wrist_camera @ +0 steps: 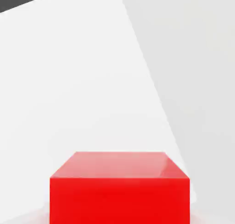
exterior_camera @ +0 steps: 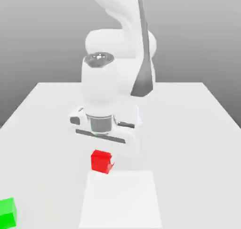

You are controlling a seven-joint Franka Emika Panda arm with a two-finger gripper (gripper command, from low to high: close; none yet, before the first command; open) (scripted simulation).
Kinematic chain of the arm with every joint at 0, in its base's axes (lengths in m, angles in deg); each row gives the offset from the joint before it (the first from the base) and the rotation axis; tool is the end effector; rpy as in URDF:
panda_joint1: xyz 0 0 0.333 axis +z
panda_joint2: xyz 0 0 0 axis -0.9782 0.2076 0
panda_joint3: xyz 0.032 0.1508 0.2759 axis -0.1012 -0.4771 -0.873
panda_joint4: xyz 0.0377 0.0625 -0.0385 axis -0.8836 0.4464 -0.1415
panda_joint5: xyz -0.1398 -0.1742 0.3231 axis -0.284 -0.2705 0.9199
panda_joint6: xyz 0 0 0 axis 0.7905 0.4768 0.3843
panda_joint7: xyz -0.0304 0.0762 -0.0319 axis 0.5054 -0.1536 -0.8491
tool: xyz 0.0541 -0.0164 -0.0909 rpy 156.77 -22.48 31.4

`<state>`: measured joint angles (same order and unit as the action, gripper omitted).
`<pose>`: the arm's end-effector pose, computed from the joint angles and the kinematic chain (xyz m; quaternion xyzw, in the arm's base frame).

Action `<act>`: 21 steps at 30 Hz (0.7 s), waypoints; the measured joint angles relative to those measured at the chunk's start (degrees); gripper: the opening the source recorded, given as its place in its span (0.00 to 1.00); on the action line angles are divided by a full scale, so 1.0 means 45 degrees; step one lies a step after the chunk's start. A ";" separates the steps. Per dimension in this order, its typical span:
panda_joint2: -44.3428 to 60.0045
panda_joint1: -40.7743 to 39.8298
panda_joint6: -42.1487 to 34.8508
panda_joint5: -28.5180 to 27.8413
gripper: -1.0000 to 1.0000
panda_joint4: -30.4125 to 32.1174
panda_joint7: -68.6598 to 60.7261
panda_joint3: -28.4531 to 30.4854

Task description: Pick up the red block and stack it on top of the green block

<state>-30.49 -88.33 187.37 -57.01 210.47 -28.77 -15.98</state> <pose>0.3688 -0.0731 0.2135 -0.8069 0.5906 0.0003 0.0011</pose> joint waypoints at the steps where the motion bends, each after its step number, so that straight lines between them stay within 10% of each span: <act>1: 0.0200 -0.0113 -0.0227 0.0033 0.00 -0.0427 0.0297 0.0152; 19: 0.5238 -0.2497 -0.2401 0.1538 0.00 -0.7535 0.4477 0.1968; 20: 0.5613 -0.2567 -0.2068 0.1654 1.00 -0.7575 0.4412 0.1887; 21: 0.5613 -0.2567 -0.2068 0.1654 1.00 -0.7575 0.4412 0.1887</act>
<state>-5.23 -99.88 178.07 -49.57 176.38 -8.92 -7.49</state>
